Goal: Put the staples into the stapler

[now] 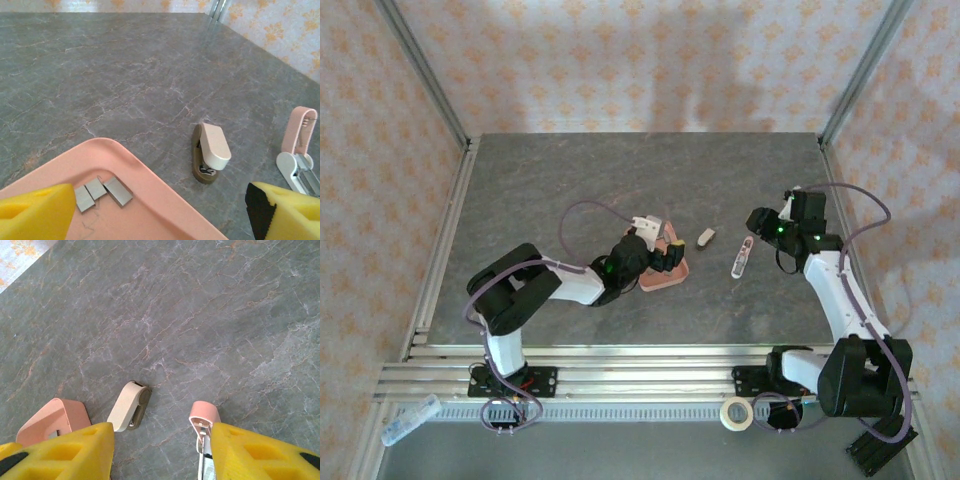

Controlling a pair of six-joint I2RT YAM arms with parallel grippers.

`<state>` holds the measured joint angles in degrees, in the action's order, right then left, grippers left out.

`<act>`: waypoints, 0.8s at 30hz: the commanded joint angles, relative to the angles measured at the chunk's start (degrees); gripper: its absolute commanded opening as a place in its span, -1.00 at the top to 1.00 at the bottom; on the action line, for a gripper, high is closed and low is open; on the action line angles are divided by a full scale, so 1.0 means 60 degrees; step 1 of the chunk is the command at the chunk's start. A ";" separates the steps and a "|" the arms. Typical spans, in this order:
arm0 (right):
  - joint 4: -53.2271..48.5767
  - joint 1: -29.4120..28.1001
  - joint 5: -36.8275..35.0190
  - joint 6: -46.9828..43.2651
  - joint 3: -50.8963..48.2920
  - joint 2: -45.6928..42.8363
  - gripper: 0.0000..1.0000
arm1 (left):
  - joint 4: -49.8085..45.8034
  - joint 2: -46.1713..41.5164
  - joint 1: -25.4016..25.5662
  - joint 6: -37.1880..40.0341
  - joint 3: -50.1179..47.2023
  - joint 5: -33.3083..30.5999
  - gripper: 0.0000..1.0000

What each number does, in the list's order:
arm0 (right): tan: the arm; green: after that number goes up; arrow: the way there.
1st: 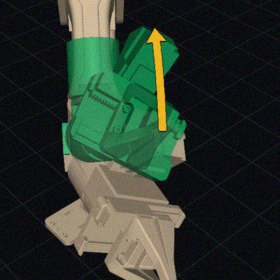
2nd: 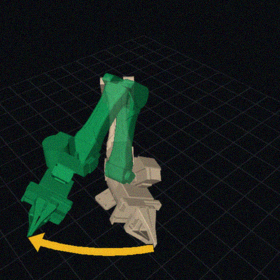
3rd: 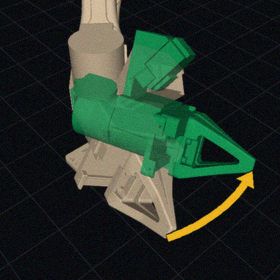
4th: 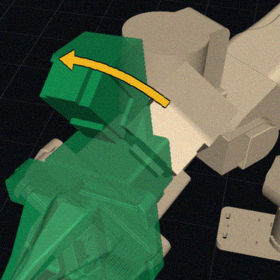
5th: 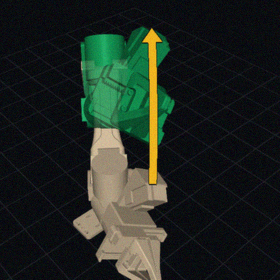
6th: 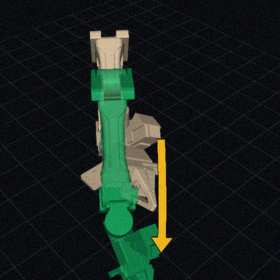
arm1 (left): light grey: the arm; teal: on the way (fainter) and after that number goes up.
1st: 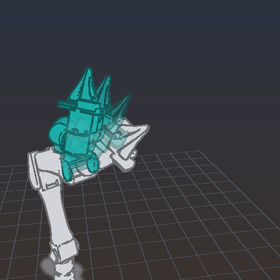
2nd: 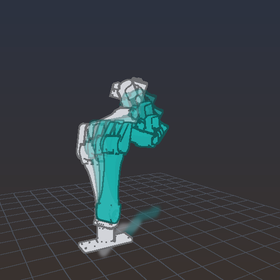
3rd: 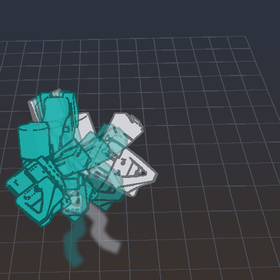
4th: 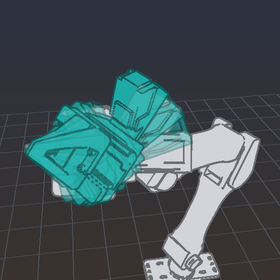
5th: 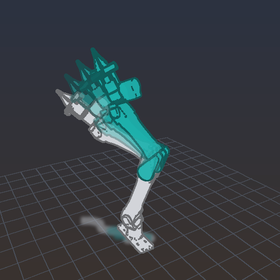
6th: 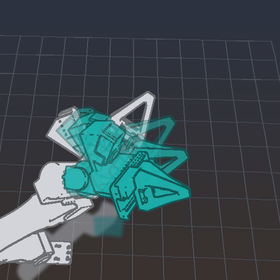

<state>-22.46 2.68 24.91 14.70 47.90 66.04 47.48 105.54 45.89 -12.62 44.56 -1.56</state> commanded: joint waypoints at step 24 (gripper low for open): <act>0.0106 0.0049 0.0859 -0.2196 0.1292 0.1262 -0.31 | 0.0916 -0.0469 -0.0296 -0.0166 -0.0871 0.0652 -0.77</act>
<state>-21.85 2.68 28.23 3.55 53.93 72.53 50.41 105.91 43.77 -11.66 40.82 3.11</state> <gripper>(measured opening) 0.649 0.887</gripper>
